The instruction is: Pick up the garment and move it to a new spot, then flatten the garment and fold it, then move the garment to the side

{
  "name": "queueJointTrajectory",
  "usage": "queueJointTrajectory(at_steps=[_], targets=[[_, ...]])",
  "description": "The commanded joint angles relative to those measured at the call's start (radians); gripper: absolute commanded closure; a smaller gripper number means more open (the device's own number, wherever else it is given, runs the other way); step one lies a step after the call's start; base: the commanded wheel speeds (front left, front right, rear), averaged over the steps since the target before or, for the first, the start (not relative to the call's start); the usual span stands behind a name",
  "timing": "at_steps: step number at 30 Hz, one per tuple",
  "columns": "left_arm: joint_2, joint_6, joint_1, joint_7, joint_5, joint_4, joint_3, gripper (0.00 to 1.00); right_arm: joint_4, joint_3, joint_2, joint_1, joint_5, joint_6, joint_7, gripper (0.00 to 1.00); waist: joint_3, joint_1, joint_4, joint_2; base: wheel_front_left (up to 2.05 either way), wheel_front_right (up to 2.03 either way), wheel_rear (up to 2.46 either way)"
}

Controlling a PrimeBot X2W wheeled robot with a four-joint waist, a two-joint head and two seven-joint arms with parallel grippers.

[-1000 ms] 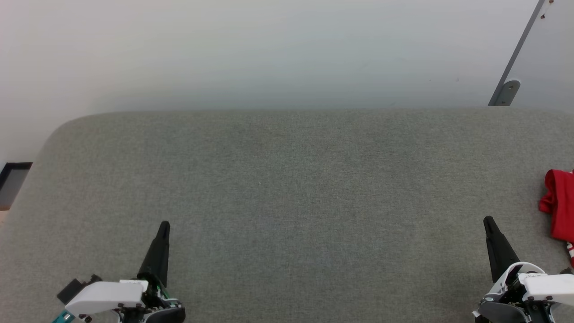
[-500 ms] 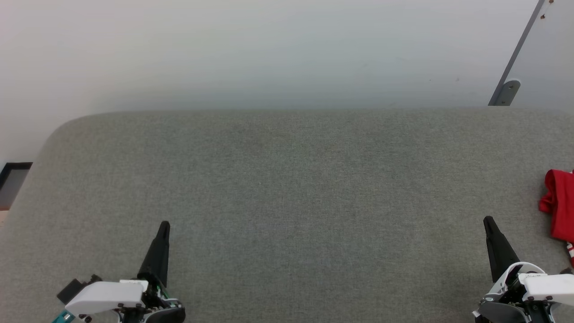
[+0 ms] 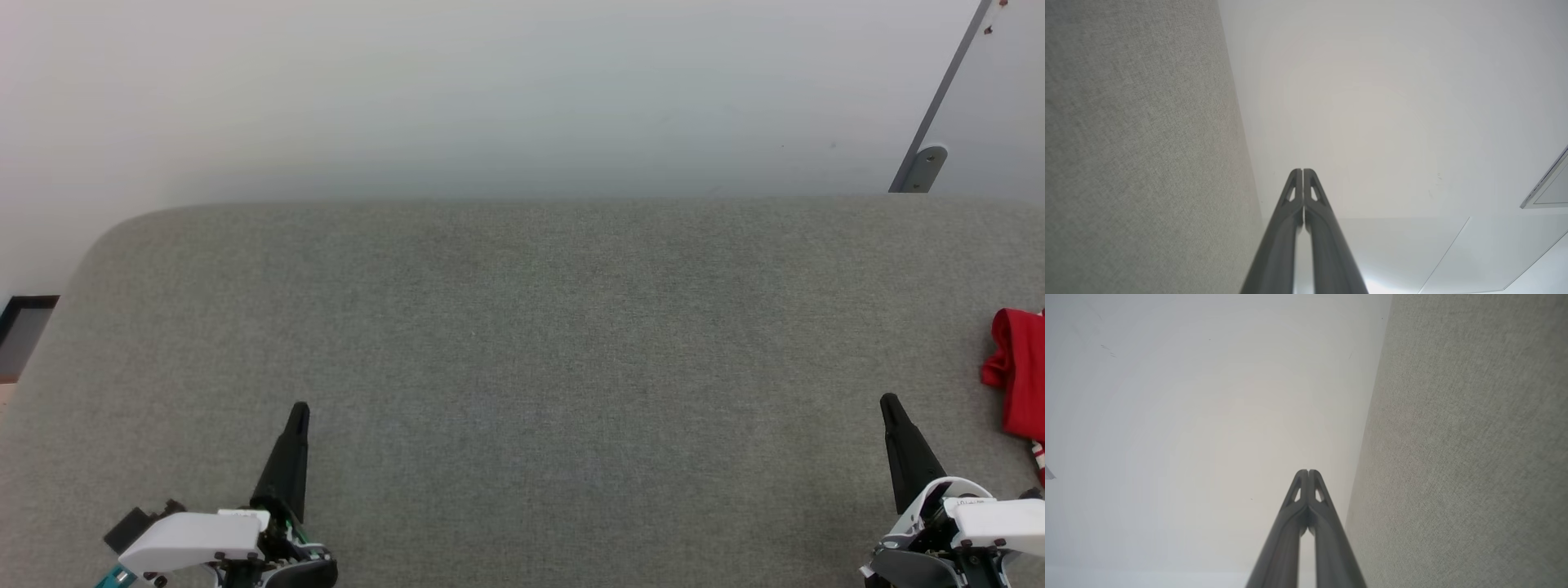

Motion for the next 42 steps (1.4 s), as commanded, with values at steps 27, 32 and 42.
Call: queueJointTrajectory(at_steps=[27,32,42], targets=[[0.000,0.001,-0.010,0.002,-0.003,-0.002,0.001,1.00,-0.003,0.000,0.003,-0.002,0.004,-0.001,0.002,1.00,0.000,0.0000,0.000,0.0000,0.00,0.00,0.00],[0.000,0.001,-0.010,0.002,-0.003,-0.002,0.002,1.00,-0.003,0.000,0.003,-0.002,0.004,-0.001,0.002,1.00,0.000,0.0000,0.000,0.0000,0.00,0.00,0.00],[0.000,0.001,-0.010,0.002,-0.004,-0.002,0.001,1.00,-0.003,0.000,0.003,-0.002,0.004,-0.001,0.002,1.00,0.000,0.0000,0.000,0.0000,0.00,0.00,0.00]])
